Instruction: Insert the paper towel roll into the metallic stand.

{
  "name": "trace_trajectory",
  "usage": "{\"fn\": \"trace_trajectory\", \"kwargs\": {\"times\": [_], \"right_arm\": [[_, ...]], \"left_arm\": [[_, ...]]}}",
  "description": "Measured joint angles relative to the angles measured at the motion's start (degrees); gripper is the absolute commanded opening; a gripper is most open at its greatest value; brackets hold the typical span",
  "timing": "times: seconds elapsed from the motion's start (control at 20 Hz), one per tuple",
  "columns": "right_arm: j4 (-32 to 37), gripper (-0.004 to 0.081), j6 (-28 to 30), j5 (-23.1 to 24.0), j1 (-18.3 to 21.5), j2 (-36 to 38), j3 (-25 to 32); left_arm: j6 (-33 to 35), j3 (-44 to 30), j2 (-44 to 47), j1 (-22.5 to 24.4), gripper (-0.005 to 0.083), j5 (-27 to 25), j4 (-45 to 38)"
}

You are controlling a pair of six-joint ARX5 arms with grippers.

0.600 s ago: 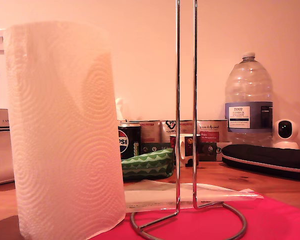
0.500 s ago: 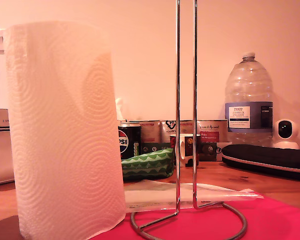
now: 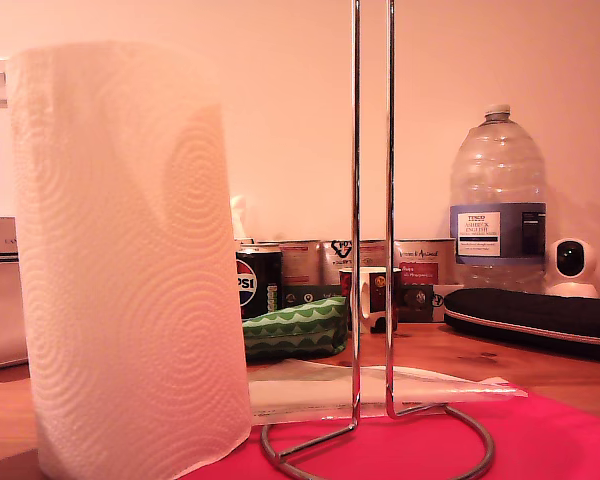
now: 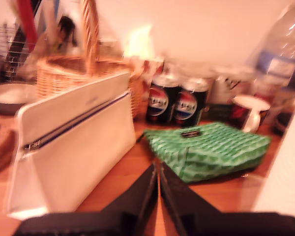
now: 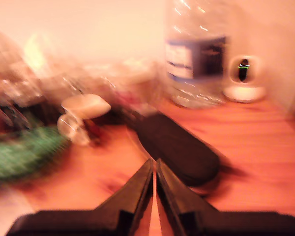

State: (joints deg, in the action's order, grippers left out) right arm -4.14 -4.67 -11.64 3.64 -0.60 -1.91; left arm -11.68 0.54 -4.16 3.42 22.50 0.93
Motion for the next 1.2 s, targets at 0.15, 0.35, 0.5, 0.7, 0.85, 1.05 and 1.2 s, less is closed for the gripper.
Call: {"fn": "trace_trajectory", "kwargs": {"times": [0.15, 0.35, 0.5, 0.7, 0.85, 1.05, 1.2], "right_arm": [[1.90, -0.0011, -7.48, -5.22, -0.74, 0.00, 0.00], [3.26, -0.0012, -7.52, -11.80, -5.35, 0.00, -0.79], [-2.01, -0.0012, -7.52, -10.67, -8.87, 0.00, -4.00], [-9.18, -0.0012, -7.56, -10.29, -11.58, -2.01, -10.38], [-13.57, -0.0012, -7.56, -10.36, -12.85, -5.44, -14.60], [-12.55, -0.0012, -7.30, -10.40, -13.16, -9.51, -15.98], [-12.63, -0.0012, -7.26, -10.38, -13.16, -12.87, -15.98]], "left_arm": [[-0.63, 2.43, -0.04, -2.21, -0.0021, 1.77, 0.42], [-0.66, 10.95, -0.11, -5.07, -0.0021, 3.43, 5.49], [5.97, 17.11, -2.21, -6.80, -0.0021, 6.75, 12.94], [16.81, 27.85, -10.03, -8.46, -0.0021, 12.70, 25.00], [27.61, 37.51, -16.57, -10.29, -0.0019, 18.45, 33.22], [44.81, 49.24, -25.90, -14.01, 0.0351, 19.23, 47.28], [51.15, 55.45, -30.75, -17.38, 0.0488, 16.28, 51.87]]}}
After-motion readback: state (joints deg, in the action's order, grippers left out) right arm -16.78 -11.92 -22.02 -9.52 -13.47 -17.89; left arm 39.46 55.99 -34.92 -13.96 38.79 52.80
